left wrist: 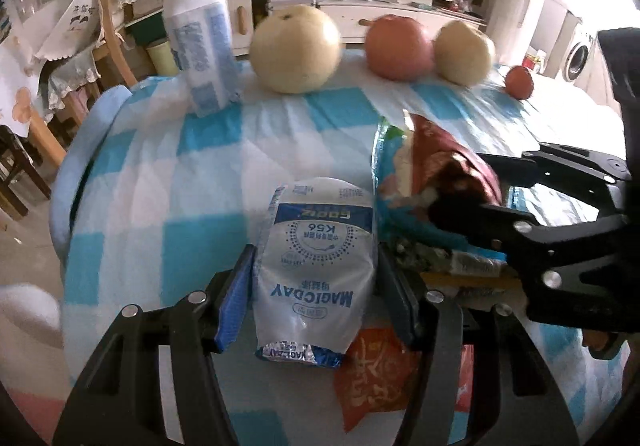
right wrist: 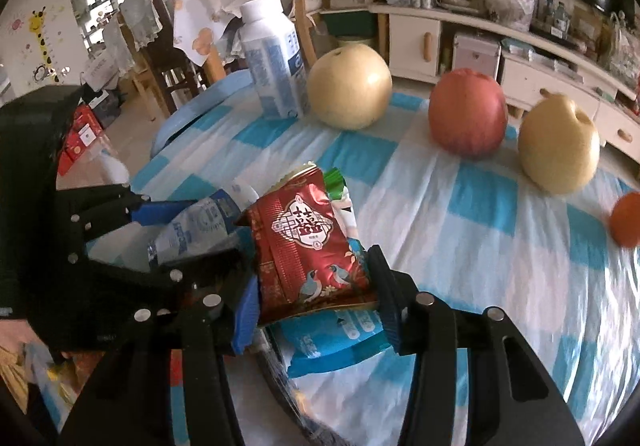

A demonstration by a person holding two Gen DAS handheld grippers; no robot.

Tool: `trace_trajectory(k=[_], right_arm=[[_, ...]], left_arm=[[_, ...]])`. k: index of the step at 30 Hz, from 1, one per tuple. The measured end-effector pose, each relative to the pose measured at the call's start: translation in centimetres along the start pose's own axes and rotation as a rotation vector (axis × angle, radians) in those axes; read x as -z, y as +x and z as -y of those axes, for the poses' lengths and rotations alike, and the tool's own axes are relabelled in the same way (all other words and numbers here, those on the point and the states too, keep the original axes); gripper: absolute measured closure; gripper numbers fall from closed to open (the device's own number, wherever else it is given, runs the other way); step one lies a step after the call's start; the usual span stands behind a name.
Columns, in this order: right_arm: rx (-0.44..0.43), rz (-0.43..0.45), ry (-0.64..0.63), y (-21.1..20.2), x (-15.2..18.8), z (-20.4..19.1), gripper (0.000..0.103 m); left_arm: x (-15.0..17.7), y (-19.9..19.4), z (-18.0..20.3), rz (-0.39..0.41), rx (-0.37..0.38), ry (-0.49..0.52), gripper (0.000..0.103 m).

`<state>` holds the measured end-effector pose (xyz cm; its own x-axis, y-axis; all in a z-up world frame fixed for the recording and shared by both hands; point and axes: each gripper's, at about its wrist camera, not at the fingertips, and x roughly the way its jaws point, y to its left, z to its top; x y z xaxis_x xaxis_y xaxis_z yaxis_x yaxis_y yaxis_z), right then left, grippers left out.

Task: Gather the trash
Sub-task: 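Grasp another white MAGICDAY pouch with the left tool while the right tool grasps the red bird-print snack bag, then carry the pouch and red snack bag over the pink bucket and open both tools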

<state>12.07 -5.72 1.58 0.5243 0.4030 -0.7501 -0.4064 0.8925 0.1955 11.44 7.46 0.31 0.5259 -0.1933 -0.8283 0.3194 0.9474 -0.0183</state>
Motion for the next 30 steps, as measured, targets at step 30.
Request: trace_trajectory(k=[30], right_arm=[[0.028,0.092,0.216,-13.0,11.3,-2.6,0.053]], left_arm=[[10.5,-12.5,3.6,0.234,0.075,-0.19,0.043]])
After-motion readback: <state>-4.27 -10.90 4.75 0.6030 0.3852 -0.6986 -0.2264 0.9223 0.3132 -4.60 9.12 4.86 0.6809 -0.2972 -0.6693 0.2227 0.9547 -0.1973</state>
